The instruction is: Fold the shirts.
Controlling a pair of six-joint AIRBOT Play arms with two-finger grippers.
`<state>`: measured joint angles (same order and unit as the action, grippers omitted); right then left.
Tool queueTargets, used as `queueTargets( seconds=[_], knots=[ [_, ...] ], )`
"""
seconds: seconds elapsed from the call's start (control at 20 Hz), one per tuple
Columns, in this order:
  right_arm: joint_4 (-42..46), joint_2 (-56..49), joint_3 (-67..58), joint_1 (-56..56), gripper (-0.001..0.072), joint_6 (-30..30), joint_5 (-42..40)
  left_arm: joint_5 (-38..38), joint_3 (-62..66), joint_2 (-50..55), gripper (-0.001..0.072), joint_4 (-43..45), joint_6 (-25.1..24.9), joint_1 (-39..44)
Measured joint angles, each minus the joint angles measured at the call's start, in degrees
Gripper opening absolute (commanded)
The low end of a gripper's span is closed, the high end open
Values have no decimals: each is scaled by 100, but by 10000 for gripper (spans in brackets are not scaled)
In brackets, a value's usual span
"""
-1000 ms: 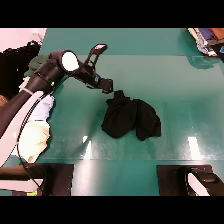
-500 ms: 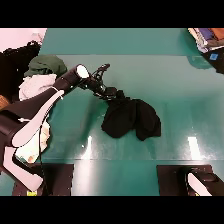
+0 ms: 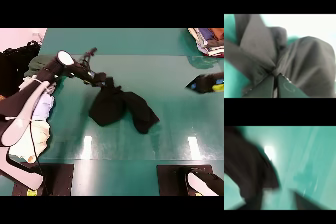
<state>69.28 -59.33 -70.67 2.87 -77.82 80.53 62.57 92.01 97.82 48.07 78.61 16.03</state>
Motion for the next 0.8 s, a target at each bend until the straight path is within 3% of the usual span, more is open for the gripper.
queueTargets(
  seconds=[0.15, 0.45, 0.6, 0.65, 0.7, 0.75, 0.8],
  knots=[
    [-208, -509, 828, -42, 522, -2, -74, 116, 85, -229, 24, 76, -98, -149],
    [-1045, -1823, 1497, 273, 522, 219, -1250, 326, 127, -352, 25, 247, -157, -232],
    [-1351, -2437, 1311, 549, 426, 354, -1515, 367, 131, -363, 24, 302, -160, -245],
    [-1434, -2581, 1213, 634, 311, 385, -1554, 376, 131, -365, 24, 310, -162, -245],
    [-1480, -2723, 1102, 728, 124, 411, -1620, 393, 131, -367, 24, 313, -160, -245],
    [-1471, -2844, 997, 809, 13, 433, -1674, 396, 131, -367, 24, 319, -160, -245],
    [-1480, -2916, 896, 857, 12, 448, -1700, 409, 131, -369, 23, 326, -157, -243]
  ],
)
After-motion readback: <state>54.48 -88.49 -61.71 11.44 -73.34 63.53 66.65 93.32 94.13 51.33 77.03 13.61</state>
